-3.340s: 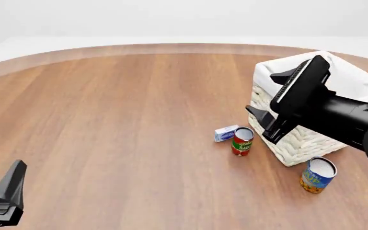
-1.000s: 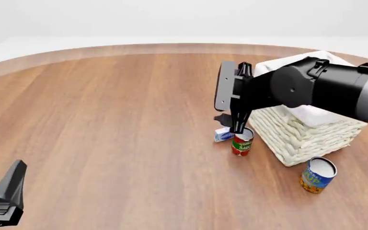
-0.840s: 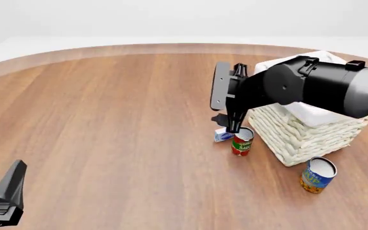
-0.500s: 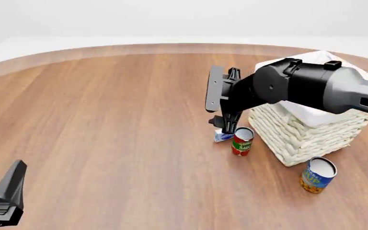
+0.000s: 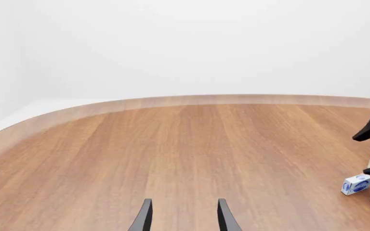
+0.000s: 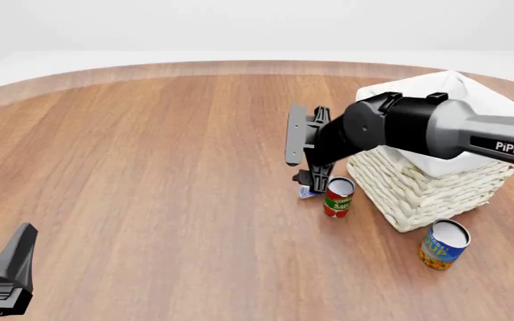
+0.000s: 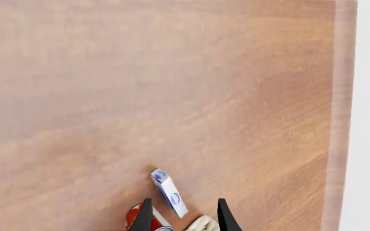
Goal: Pick up the alphabet soup and the cream cheese box, and put them in the basket.
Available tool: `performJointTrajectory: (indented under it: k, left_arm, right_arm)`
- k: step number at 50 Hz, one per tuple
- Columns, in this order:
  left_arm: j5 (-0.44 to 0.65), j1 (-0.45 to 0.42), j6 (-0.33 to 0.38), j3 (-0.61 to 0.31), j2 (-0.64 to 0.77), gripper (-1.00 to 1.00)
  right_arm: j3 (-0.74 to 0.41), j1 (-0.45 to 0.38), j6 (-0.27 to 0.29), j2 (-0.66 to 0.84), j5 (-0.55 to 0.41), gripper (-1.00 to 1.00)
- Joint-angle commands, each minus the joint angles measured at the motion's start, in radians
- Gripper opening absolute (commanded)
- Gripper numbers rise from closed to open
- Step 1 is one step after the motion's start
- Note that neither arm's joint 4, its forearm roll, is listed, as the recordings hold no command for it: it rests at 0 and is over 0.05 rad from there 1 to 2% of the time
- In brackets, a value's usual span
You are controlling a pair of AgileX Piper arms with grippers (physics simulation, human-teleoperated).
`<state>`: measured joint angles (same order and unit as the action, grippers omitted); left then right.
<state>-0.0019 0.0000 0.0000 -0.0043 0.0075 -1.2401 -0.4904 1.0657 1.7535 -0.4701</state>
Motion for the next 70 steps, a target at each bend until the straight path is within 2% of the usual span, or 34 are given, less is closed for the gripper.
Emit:
performJointTrajectory:
  k: [1, 33, 55, 70]
  left_arm:
    - [0.000, 0.000, 0.000, 0.000, 0.000, 1.00]
    - [0.000, 0.000, 0.000, 0.000, 0.000, 1.00]
    - [0.000, 0.000, 0.000, 0.000, 0.000, 1.00]
    - [0.000, 0.000, 0.000, 0.000, 0.000, 1.00]
  right_arm:
    - [0.025, 0.005, 0.020, 0.014, 0.014, 1.00]
    - [0.068, -0.008, 0.035, 0.011, 0.039, 1.00]
    - [0.001, 0.040, 0.134, 0.100, 0.022, 1.00]
    - [-0.059, 0.037, 0.168, 0.141, -0.017, 1.00]
